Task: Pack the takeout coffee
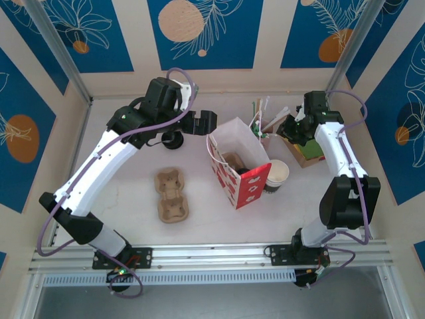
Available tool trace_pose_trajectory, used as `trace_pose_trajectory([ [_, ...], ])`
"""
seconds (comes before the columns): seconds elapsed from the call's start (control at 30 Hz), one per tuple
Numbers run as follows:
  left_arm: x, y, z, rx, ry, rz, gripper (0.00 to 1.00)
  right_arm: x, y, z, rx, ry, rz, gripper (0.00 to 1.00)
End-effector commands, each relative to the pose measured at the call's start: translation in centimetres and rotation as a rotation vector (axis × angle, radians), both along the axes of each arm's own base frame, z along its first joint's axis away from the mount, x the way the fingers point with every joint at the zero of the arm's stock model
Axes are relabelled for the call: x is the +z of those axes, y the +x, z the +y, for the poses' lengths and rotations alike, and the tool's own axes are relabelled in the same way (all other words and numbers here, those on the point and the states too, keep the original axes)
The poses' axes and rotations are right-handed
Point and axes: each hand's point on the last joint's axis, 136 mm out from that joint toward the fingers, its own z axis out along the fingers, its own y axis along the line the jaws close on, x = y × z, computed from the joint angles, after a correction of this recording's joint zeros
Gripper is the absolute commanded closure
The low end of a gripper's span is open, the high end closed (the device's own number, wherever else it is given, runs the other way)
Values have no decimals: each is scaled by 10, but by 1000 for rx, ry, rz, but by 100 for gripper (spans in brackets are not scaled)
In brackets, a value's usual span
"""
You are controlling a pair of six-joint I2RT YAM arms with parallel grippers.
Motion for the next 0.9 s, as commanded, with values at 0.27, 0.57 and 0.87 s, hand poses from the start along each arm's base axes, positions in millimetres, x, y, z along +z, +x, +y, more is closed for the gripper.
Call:
trace_pose_trajectory([
  [0.27,6,-1,7,17,-6,-21,0,7,-6,0,10,3,-2,95],
  [0.57,8,-2,9,16,-5,-28,0,37,-4,-3,5,-21,-61,97],
  [0.87,10,-3,10,16,-7,-32,0,64,-12,-6,5,-44,-100,97],
])
